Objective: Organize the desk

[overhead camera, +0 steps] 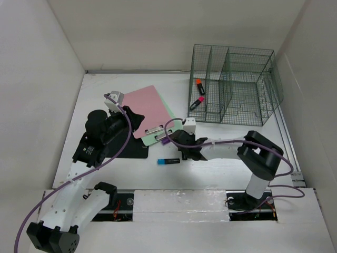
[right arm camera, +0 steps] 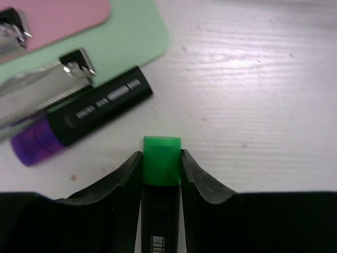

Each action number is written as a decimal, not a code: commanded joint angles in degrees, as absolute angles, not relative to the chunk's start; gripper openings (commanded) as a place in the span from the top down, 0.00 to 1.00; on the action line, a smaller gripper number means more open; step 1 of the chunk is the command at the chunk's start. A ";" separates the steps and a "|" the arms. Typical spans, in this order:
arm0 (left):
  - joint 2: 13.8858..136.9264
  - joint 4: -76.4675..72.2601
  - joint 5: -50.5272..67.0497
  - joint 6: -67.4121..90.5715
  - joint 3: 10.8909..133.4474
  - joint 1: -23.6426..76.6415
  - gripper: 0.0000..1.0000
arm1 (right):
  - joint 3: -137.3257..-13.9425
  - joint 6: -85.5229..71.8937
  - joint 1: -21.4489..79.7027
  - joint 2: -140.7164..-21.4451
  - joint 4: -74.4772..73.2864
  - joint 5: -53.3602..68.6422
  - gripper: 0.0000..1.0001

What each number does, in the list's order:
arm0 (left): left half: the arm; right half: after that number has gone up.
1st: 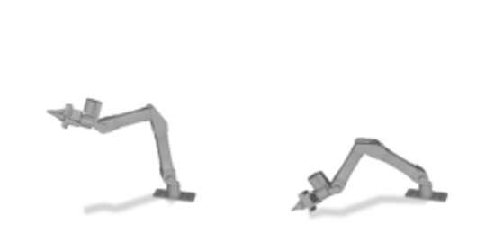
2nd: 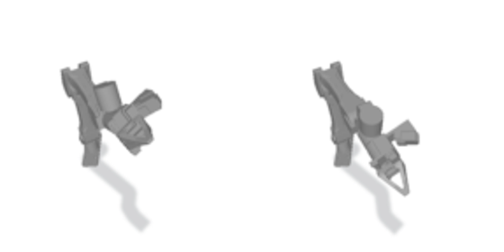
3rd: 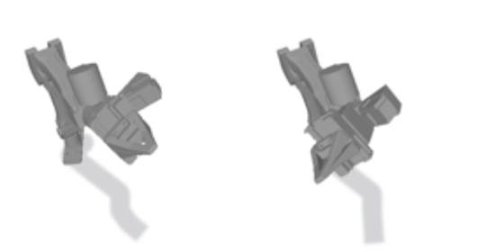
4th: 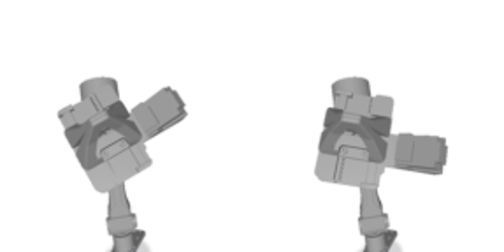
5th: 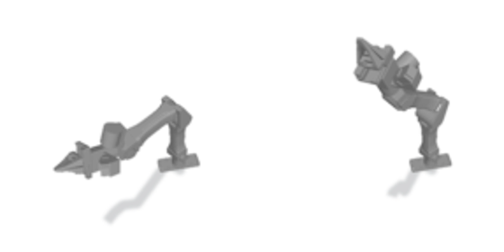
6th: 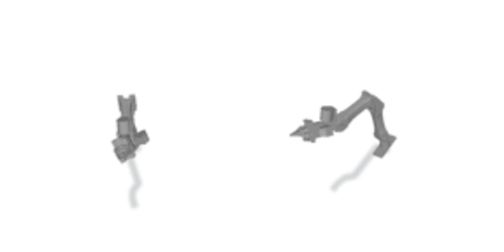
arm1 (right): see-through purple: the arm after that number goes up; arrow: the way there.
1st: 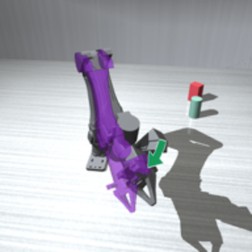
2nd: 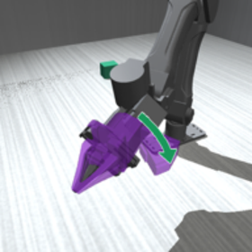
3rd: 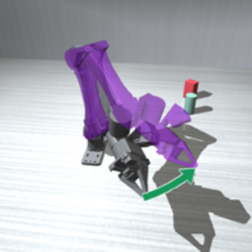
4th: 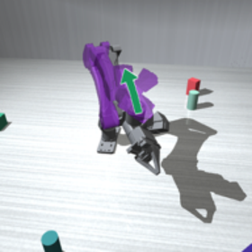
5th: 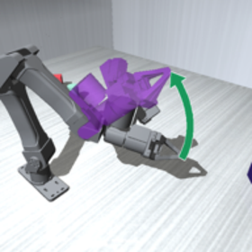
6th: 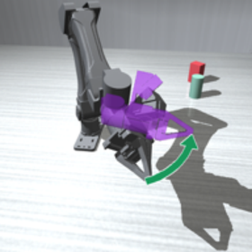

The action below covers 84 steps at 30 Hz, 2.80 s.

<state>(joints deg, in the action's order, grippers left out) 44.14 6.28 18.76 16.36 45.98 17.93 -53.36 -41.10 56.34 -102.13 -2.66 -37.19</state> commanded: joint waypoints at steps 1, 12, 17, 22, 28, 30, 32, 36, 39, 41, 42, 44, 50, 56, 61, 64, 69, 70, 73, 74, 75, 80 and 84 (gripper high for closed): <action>44.12 3.87 19.95 16.35 46.67 18.11 0.76 | -50.89 -43.16 56.69 -97.48 -7.64 -38.49 0.82; 43.60 3.78 19.60 16.44 46.50 18.11 0.76 | -64.85 -18.47 40.82 -90.61 6.32 -38.24 0.86; 43.60 3.87 19.69 16.35 46.58 18.11 0.76 | -78.38 -9.25 32.70 -97.11 9.75 -31.73 0.85; 43.59 4.13 19.34 16.17 46.85 18.11 0.75 | -90.51 -5.63 27.87 -103.17 11.96 -28.04 0.79; 43.59 4.22 18.81 16.00 47.02 18.11 0.76 | -104.12 -4.83 24.79 -110.99 6.61 -25.05 0.51; 43.15 4.39 18.72 16.00 46.85 18.11 0.76 | -105.47 -4.48 24.79 -111.09 5.54 -25.49 0.34; 43.33 4.48 18.20 15.91 47.02 18.11 0.76 | -102.42 -4.48 25.48 -108.48 6.76 -27.59 0.22; 43.77 4.40 18.81 15.91 46.93 18.11 0.76 | -92.16 -5.18 27.24 -100.50 9.66 -24.53 0.27; 43.85 4.57 18.19 16.00 47.11 18.11 0.76 | -77.86 -5.54 31.01 -92.59 13.26 -18.92 0.66; 44.30 4.66 18.54 15.82 47.11 18.11 0.76 | -70.61 -2.57 34.78 -89.57 16.34 -11.65 0.89; 44.04 4.48 18.72 15.91 47.02 18.11 0.76 | -67.18 -1.42 36.28 -88.17 16.96 -10.12 0.92; 44.29 4.31 18.72 16.00 47.02 18.11 0.76 | -59.09 -0.70 41.01 -84.82 16.79 -7.14 0.96; 44.74 4.39 18.03 16.26 47.55 18.11 0.72 | -47.48 -1.32 48.42 -81.82 11.26 9.99 0.26; 43.51 5.89 12.40 17.40 48.08 18.11 0.68 | -47.80 2.80 56.86 -87.35 6.52 7.22 0.06; 42.63 5.71 12.31 17.23 47.64 18.11 0.67 | -53.08 4.83 58.01 -93.95 4.30 7.47 0.06; 42.80 5.54 11.95 17.05 47.72 18.11 0.67 | -55.09 5.36 58.01 -97.10 2.22 8.44 0.05; 42.45 5.45 12.92 16.79 47.72 18.11 0.67 | -58.44 5.36 59.67 -102.82 0.18 2.38 0.07; 42.80 5.54 12.83 16.87 48.07 18.11 0.67 | -58.80 5.19 59.68 -103.44 0.18 2.11 0.15; 42.10 5.63 12.92 16.79 47.64 18.11 0.67 | -59.06 4.31 60.20 -104.76 0.18 3.69 0.43; 41.84 5.63 12.05 16.79 47.72 18.11 0.67 | -57.84 3.44 60.21 -104.42 0.18 2.21 0.46; 41.84 5.63 12.04 16.79 47.72 18.11 0.67 | -57.83 3.43 60.21 -104.41 0.18 2.20 0.46; 41.75 5.54 12.57 16.96 47.64 18.11 0.68 | -55.37 1.68 60.21 -102.13 -1.41 0.27 0.81; 42.19 5.63 12.92 16.88 47.73 18.11 0.68 | -55.02 -1.65 60.21 -95.38 -0.62 -5.88 0.87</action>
<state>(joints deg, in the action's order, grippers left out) 42.85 7.14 12.62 16.99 46.00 17.93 -55.16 1.56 59.70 -100.97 -0.32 -0.82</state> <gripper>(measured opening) 0.326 0.360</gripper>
